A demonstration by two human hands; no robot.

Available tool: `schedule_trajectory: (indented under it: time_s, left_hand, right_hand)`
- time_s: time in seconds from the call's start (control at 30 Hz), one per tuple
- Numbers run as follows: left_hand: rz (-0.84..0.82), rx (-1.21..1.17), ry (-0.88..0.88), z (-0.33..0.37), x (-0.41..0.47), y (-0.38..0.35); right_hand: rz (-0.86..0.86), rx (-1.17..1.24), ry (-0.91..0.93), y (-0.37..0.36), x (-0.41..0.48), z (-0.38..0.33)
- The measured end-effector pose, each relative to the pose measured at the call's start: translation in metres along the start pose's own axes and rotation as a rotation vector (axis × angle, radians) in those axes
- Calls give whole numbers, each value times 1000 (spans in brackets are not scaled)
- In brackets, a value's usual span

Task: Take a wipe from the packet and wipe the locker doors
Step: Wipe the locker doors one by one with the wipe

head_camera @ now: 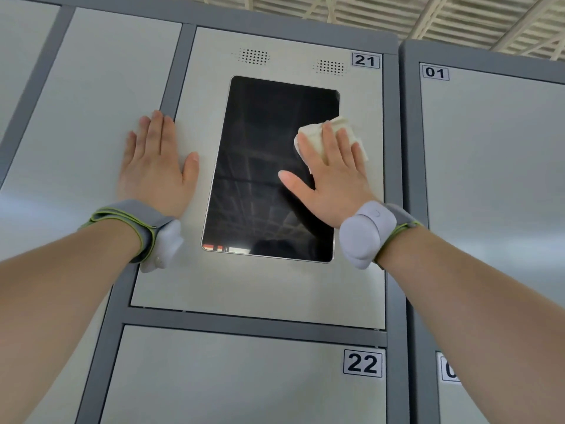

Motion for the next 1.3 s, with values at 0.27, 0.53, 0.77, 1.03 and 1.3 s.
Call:
schedule_trajectory:
  time_s: [0.27, 0.53, 0.77, 1.03, 1.3]
  left_hand:
    - [10, -20, -5, 1, -1, 0]
    - [-19, -20, -10, 2, -3, 5]
    - [-24, -29, -27, 3, -4, 5]
    - [-38, -41, -43, -1, -5, 7]
    - [-71, -90, -107, -9, -4, 13]
  right_hand:
    - [-18, -60, -18, 7, 33, 1]
    - [14, -78, 96, -4, 4, -17]
    - [21, -65, -83, 6, 52, -35]
    - [3, -72, 59, -5, 13, -48]
    - [-20, -43, -94, 0, 40, -66]
Point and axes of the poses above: each hand's wrist, its own x-axis towards the middle knuckle, its own y-axis out of the back of the hand, z = x × y, the point moved 1 cm from there along x, towards the middle knuckle, and after that the axes turned 12 degrees about -y, right-handed, at the moved point
